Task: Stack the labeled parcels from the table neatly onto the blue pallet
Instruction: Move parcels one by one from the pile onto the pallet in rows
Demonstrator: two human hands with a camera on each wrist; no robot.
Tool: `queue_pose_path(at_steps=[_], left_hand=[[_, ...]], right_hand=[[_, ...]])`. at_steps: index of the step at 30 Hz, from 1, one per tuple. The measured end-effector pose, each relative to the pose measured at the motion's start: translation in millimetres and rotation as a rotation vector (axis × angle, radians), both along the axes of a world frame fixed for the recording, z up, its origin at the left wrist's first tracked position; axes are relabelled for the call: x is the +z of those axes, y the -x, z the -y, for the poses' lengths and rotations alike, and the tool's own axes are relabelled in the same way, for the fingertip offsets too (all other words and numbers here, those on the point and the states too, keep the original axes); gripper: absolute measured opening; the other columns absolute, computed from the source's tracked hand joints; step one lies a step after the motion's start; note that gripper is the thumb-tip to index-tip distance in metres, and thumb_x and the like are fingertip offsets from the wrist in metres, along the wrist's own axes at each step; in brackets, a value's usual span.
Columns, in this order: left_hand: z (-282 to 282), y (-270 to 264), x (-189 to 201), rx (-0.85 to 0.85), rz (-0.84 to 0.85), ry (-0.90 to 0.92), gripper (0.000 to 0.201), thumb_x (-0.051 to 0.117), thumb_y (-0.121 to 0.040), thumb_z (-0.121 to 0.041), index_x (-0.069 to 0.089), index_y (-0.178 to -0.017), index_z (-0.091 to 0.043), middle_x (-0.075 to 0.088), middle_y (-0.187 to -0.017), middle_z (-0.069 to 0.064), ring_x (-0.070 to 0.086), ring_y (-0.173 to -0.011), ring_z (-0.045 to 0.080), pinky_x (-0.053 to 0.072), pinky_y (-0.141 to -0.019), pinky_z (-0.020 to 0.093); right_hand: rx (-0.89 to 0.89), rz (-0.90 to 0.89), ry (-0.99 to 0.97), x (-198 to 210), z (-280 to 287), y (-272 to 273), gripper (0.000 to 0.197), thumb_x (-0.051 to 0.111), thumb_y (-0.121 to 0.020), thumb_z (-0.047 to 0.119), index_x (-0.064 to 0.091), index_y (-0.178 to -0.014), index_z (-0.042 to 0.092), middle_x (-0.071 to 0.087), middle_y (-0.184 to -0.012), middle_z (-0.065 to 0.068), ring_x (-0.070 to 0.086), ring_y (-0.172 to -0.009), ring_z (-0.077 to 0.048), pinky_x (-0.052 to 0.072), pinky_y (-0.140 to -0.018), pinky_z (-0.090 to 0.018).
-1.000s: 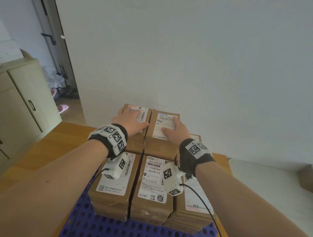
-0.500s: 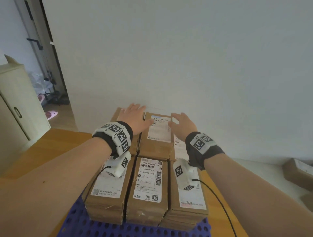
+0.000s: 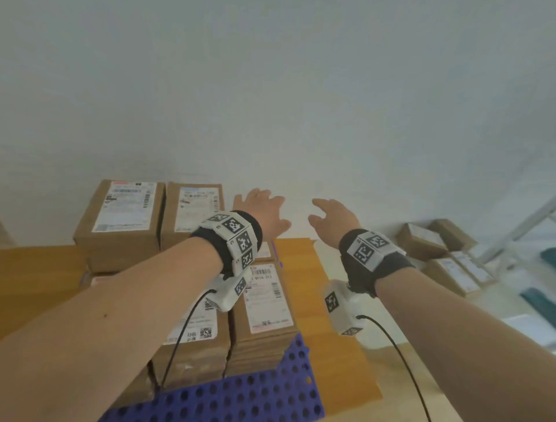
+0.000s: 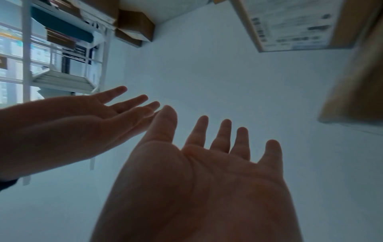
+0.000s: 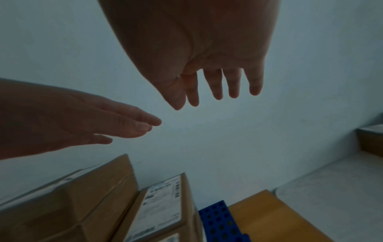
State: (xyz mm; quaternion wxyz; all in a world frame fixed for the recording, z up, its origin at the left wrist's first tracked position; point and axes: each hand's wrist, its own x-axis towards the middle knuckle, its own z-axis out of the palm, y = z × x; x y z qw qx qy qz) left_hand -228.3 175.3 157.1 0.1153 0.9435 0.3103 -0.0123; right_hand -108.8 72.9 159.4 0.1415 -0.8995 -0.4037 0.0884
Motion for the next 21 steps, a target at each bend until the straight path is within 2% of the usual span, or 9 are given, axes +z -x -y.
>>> queue_pose_path(at_steps=[6, 11, 16, 21], left_hand=[[52.8, -56.1, -1.6, -0.112, -0.021, -0.046, 0.060, 0.041, -0.094, -0.047, 0.023, -0.148, -0.025, 0.014, -0.157, 0.005, 0.009, -0.145, 0.024, 0.013, -0.116, 0.049], [99.8, -109.7, -10.0, -0.181, -0.042, -0.055, 0.061, 0.044, -0.093, -0.044, 0.025, -0.148, -0.024, 0.012, -0.158, 0.006, 0.010, -0.145, 0.025, 0.015, -0.116, 0.048], [161.9, -175.1, -16.7, -0.205, -0.072, -0.079, 0.060, 0.045, -0.092, -0.044, 0.028, -0.146, -0.023, 0.016, -0.157, 0.006, 0.014, -0.144, 0.025, 0.018, -0.114, 0.046], [231.5, -247.0, -27.7, -0.218, -0.098, -0.105, 0.056, 0.047, -0.091, -0.041, 0.035, -0.142, -0.021, 0.027, -0.151, 0.006, 0.023, -0.139, 0.026, 0.022, -0.112, 0.045]], right_hand=[[-0.100, -0.022, 0.010, 0.2, 63.0, -40.2, 0.049, 0.040, -0.098, 0.030, 0.033, -0.146, 0.022, 0.031, -0.152, -0.005, 0.029, -0.140, -0.025, 0.025, -0.112, -0.033], [-0.185, -0.043, 0.001, -3.2, 122.0, -83.7, 0.049, 0.041, -0.098, 0.031, 0.033, -0.145, 0.024, 0.034, -0.151, -0.005, 0.036, -0.136, -0.026, 0.030, -0.109, -0.032], [-0.225, -0.081, -0.015, -10.1, 188.6, -142.0, 0.050, 0.042, -0.098, 0.030, 0.033, -0.146, 0.023, 0.037, -0.150, -0.007, 0.037, -0.135, -0.027, 0.033, -0.106, -0.031], [-0.272, -0.115, -0.077, -19.5, 264.2, -206.3, 0.048, 0.044, -0.097, 0.027, 0.037, -0.145, 0.023, 0.040, -0.148, -0.008, 0.040, -0.132, -0.028, 0.033, -0.107, -0.033]])
